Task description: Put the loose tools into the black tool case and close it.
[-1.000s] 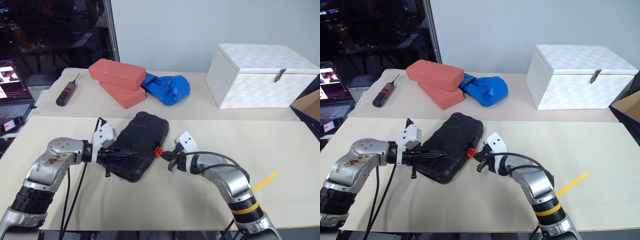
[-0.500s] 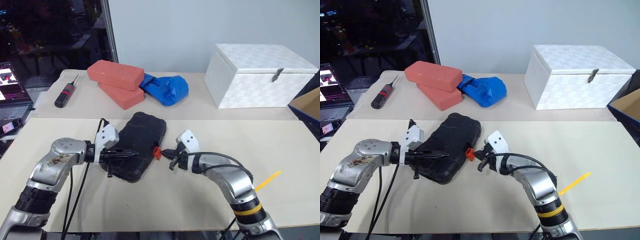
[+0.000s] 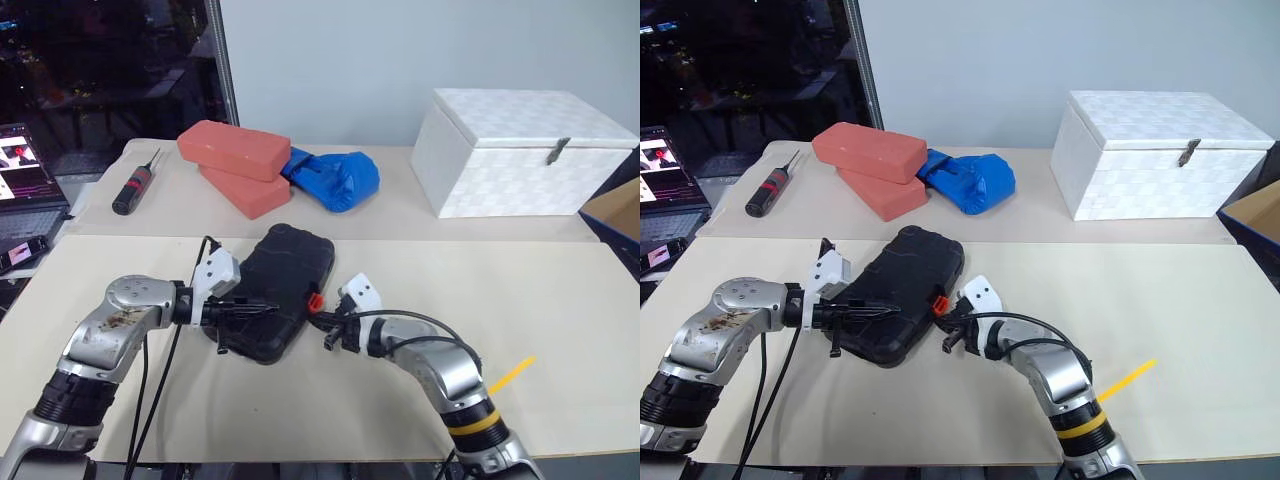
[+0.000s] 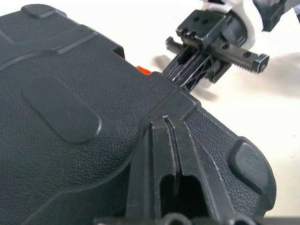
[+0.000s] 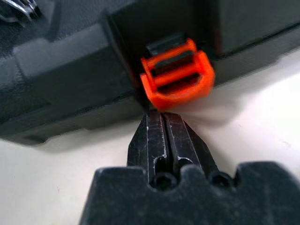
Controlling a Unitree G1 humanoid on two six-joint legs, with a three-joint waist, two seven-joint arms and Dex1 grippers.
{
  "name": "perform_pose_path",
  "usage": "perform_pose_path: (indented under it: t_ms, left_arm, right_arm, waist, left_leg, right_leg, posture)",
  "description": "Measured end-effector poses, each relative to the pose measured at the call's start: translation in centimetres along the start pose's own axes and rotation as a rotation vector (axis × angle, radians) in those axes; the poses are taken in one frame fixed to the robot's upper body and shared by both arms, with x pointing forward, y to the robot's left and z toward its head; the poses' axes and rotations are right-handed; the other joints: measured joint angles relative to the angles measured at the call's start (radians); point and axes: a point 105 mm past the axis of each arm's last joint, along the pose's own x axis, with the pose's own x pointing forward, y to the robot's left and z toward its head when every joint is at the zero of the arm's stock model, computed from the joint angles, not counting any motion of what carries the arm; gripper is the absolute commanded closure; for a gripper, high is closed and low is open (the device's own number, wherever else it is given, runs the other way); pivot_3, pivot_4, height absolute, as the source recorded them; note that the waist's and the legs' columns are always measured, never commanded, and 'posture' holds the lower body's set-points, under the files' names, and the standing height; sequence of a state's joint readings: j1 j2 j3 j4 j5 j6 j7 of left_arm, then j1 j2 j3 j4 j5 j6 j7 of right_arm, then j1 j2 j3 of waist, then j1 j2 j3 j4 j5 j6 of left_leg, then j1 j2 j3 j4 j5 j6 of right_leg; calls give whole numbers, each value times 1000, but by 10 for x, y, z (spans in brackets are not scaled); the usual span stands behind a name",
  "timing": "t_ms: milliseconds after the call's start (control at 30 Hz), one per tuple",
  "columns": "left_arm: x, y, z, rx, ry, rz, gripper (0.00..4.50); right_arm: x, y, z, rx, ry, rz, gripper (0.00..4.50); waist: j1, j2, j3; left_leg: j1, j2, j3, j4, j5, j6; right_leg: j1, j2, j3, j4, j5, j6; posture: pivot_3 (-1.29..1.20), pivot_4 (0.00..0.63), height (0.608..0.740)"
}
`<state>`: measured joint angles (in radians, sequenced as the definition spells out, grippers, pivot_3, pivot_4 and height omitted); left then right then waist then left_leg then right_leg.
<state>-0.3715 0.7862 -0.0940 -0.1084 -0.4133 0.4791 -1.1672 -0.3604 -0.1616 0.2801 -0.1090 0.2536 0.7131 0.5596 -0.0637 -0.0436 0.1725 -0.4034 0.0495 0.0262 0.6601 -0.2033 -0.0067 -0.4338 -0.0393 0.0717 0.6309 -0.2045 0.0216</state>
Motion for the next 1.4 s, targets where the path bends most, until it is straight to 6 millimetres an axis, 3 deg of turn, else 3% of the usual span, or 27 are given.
perform_pose_path:
  t_ms: [467,933,1167,1400]
  left_arm:
    - [2,3,-3,-17,-6,32,4500]
    - [6,2,-1,0,-17,26,4500]
    - [6,2,-2,1,-14,29,4500]
    - [6,2,-2,2,-14,27,4500]
  right_arm:
    - [7,-3,3,44,-184,-64,4434]
    - [-7,-8,3,-137,-90,-113,4434]
    - [-24,-35,3,-95,-37,-287,4434]
    - [-20,-28,20,-107,-57,-271,4434]
  waist:
    - [-8,0,0]
    - [-1,1,0]
    - [1,3,-1]
    - [0,5,-2]
  left_leg:
    - [2,0,-1,-1,0,0]
    - [0,0,1,-2,0,0]
    - [0,0,1,-2,0,-1]
    - [0,0,1,-3,0,-1]
  right_leg:
    - [-1,-1,0,0,0,0]
    - [-1,-3,-1,-2,0,-1]
    - [-1,-4,-1,-2,0,-1]
    - [-2,-4,-1,-3,0,-1]
  posture:
    - [0,150,740]
    - [0,150,740]
    - [0,150,740]
    - [0,150,740]
